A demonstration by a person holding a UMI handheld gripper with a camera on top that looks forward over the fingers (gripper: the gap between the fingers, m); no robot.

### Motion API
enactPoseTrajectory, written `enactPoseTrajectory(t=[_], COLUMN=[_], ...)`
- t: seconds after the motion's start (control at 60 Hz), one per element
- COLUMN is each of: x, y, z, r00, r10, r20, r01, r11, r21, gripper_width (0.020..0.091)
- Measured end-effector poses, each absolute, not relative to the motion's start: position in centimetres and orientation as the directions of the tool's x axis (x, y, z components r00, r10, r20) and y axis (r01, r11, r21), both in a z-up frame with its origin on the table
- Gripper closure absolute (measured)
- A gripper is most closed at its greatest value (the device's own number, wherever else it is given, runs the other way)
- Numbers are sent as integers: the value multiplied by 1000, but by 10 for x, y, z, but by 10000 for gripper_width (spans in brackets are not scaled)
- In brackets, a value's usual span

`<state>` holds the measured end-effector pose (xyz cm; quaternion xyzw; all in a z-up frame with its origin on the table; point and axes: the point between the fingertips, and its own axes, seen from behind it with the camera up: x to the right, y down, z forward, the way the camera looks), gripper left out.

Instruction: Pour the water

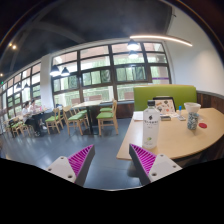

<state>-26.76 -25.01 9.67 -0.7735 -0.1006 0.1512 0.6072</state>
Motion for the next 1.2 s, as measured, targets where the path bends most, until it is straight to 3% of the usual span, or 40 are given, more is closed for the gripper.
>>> enactPoseTrajectory(t=[0.4,0.617,0.983,1.017,1.067,1.2], x=[-224,-182,-154,-159,-165,-169], y=[-221,-152,-27,-20,-11,-5], z=[102,110,105,100,93,90], r00=[968,980,998,996,994,995], r10=[248,200,58,78,100,95], r20=[-27,23,39,37,33,-3], r01=[19,36,41,40,39,4], r11=[-183,-62,-28,-43,-58,-69], r21=[-983,-997,-999,-998,-998,-998], gripper_width=[308,312,309,334,535,545])
